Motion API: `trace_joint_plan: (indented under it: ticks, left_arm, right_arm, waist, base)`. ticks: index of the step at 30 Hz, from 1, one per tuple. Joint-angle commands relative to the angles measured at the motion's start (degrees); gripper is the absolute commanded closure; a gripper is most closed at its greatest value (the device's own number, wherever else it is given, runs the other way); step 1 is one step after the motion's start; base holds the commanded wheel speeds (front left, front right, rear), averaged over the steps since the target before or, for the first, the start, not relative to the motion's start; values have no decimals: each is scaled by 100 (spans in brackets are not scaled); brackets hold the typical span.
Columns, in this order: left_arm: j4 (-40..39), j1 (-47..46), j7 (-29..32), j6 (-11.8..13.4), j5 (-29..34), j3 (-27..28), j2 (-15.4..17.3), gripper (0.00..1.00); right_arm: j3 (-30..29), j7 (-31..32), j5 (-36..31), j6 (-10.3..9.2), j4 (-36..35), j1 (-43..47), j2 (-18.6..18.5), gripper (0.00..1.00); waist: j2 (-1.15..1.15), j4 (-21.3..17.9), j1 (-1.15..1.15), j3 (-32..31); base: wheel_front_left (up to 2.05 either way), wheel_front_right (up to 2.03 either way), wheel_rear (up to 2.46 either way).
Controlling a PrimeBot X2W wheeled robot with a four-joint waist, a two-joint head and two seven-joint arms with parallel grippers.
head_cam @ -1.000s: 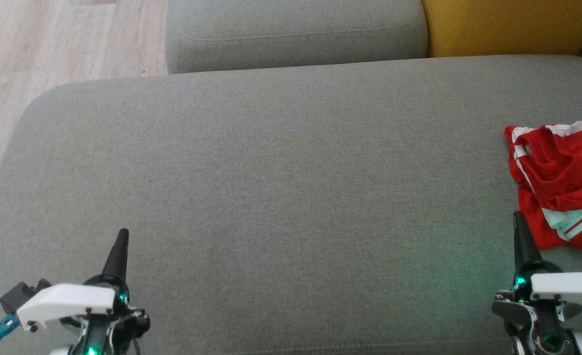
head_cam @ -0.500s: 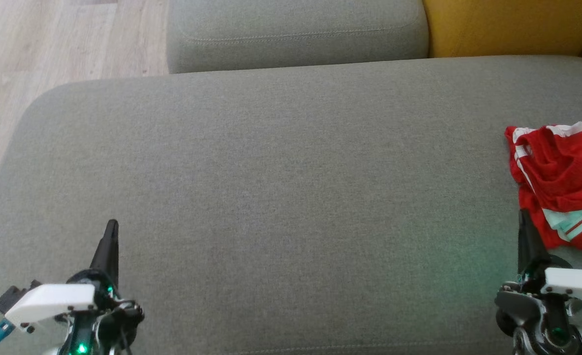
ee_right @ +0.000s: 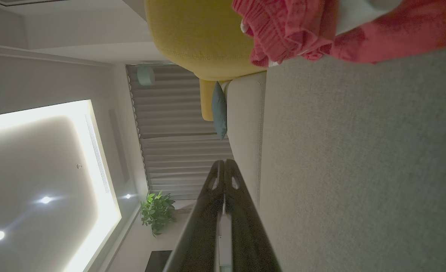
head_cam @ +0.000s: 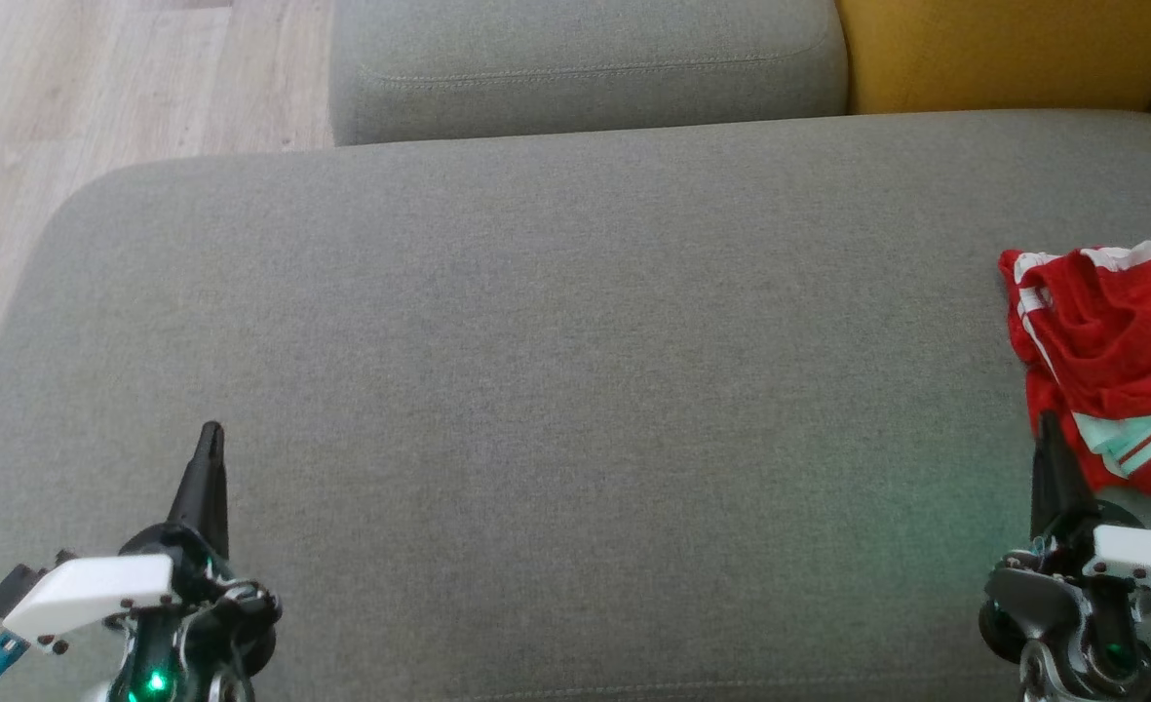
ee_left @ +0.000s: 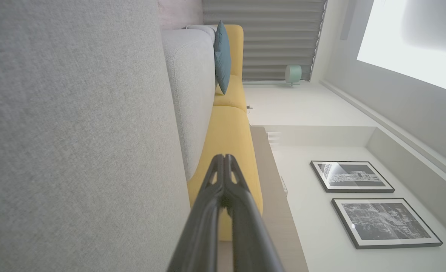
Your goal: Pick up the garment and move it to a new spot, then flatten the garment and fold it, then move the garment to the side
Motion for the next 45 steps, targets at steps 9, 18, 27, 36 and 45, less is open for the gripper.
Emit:
trace_joint_plan:
  ticks: [9, 18, 27, 36, 45]
  left_arm:
    - [-153, -305, 56, -38, 11, 249, 38, 100]
    - [-152, -306, 67, -38, 23, 263, 28, 100]
    - [-152, -307, 76, -38, 32, 275, 20, 100]
    - [-151, -308, 85, -38, 42, 286, 12, 100]
    - [-151, -309, 94, -38, 51, 297, 5, 100]
  right_arm:
    - [94, 49, -3, 13, -174, -294, -67, 100]
    - [75, 64, -20, 13, -173, -295, -53, 100]
    - [59, 77, -33, 13, -172, -297, -42, 100]
    - [43, 90, -46, 13, -171, -298, -31, 100]
    - [28, 102, -59, 13, -170, -299, -20, 100]
  waist:
    - [0, 0, 0, 0]
    - [0, 0, 0, 0]
    - [0, 0, 0, 0]
    - [0, 0, 0, 0]
    - [0, 0, 0, 0]
  base:
    - [0, 0, 0]
    - [0, 0, 0]
    - [0, 0, 0]
    - [0, 0, 0]
    - [0, 0, 0]
